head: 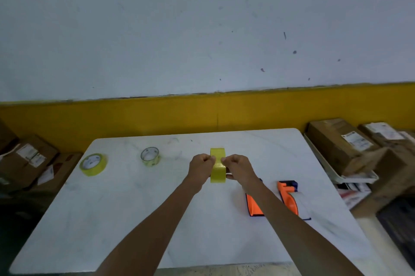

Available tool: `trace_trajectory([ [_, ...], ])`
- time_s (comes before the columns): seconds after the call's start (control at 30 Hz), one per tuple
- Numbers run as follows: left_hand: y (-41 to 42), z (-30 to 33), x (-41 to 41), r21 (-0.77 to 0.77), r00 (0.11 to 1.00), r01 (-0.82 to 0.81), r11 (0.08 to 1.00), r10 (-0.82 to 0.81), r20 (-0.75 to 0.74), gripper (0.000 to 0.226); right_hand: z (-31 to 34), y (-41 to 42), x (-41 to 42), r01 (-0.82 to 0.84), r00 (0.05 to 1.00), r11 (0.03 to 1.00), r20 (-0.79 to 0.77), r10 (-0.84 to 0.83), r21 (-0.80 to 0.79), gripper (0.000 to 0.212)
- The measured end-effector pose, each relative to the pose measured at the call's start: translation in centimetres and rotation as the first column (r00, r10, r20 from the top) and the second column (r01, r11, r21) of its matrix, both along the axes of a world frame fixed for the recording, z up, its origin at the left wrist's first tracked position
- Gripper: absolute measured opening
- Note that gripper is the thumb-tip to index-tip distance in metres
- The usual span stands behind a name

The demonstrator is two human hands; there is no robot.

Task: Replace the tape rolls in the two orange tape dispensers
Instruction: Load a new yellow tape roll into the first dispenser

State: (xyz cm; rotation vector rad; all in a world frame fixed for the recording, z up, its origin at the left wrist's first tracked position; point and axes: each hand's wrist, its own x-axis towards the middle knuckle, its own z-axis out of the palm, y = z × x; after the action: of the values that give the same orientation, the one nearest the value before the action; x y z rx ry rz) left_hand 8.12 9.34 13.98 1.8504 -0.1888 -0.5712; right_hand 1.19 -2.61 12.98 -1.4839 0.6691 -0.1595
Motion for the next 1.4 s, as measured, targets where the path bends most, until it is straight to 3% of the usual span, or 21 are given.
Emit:
trace_trajectory([
  [0.5,-7.1,-3.8,-3.2,0.026,0.963,0.263,0.964,-0.261,-0.074,0.021,-1.4,-5.3,-6.5,0.150,0.983,0.988,-0.098,-0.154,-0.045,0.014],
  [0.73,-10.3,-4.7,-6.3,0.046,0.955,0.282,0.958,-0.275,-0.115,0.018,-3.7,-8.4,-9.1,0.157,0.972,0.986,-0.170,-0.164,-0.055,0.023],
  [0.87,-12.3,-5.7,-8.1,0.085,0.959,0.271,0.959,-0.260,-0.114,0.016,-4.9,-10.6,-10.4,0.161,0.966,0.985,-0.195,-0.170,-0.061,0.013],
  [1.03,-14.3,-6.5,-10.7,0.134,0.973,0.213,0.968,-0.197,-0.120,0.020,-6.2,-13.5,-11.7,0.024,0.963,0.989,-0.261,-0.062,-0.147,0.022],
  [1.2,-13.7,-7.7,-11.9,0.165,0.994,-0.010,0.986,0.028,-0.103,0.019,-7.9,-13.8,-13.0,-0.011,0.962,0.979,-0.271,-0.045,-0.205,0.011],
  [1.33,-11.5,-9.7,-12.2,0.311,0.997,-0.075,0.947,0.069,0.032,0.039,-8.5,-13.1,-13.8,-0.023,0.965,0.975,-0.260,-0.036,-0.220,0.022],
  [1.4,-10.9,-10.5,-12.2,0.360,0.997,-0.053,0.931,0.069,-0.032,0.051,-8.8,-13.0,-13.9,-0.023,0.958,0.972,-0.282,-0.045,-0.233,0.023],
])
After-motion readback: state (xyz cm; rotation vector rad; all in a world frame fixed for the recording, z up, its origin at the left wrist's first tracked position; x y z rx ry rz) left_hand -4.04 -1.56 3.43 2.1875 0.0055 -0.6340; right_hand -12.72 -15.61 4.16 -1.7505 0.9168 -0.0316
